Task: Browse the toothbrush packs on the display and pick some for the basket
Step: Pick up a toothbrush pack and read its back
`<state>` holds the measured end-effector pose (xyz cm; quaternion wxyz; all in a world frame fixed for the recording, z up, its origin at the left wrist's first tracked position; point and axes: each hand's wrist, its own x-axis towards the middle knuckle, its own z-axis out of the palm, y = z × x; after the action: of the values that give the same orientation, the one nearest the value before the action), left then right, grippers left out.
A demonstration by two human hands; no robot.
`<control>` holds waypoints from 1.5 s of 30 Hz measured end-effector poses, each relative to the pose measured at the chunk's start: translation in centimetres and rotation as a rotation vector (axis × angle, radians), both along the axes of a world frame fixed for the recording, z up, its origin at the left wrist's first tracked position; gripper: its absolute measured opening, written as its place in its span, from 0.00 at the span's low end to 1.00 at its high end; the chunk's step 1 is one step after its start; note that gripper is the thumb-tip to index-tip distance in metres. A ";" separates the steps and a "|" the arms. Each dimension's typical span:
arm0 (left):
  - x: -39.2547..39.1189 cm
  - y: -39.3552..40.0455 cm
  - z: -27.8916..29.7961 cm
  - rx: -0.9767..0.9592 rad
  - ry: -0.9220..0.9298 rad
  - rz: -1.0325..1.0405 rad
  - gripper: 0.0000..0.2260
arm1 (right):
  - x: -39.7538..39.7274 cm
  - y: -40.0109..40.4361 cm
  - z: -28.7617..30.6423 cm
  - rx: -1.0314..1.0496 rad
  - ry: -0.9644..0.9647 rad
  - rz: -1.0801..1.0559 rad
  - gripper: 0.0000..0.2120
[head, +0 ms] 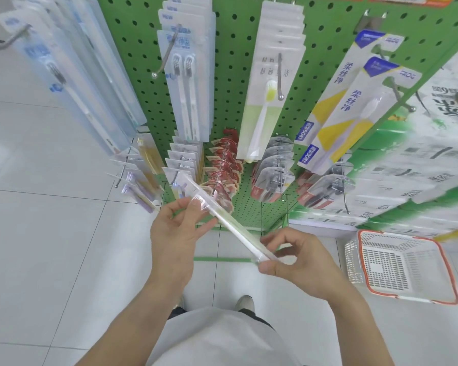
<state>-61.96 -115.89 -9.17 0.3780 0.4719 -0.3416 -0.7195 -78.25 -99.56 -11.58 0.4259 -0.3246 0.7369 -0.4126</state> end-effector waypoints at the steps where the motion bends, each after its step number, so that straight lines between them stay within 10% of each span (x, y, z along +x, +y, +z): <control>1: 0.0 -0.1 0.0 -0.009 0.008 -0.011 0.12 | 0.2 -0.2 0.0 -0.012 -0.023 0.026 0.15; 7: 0.4 -1.0 -0.1 -0.041 0.013 -0.021 0.10 | 1.1 -1.8 0.8 -0.053 -0.247 0.083 0.10; 45: -0.4 -0.9 -1.1 -0.270 -0.183 0.107 0.17 | 1.3 -3.0 2.0 -0.071 -0.091 0.047 0.22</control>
<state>-62.34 -116.77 -10.25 0.4433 0.4977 -0.4426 -0.5999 -76.93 -102.59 -9.58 0.4565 -0.3376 0.6939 -0.4429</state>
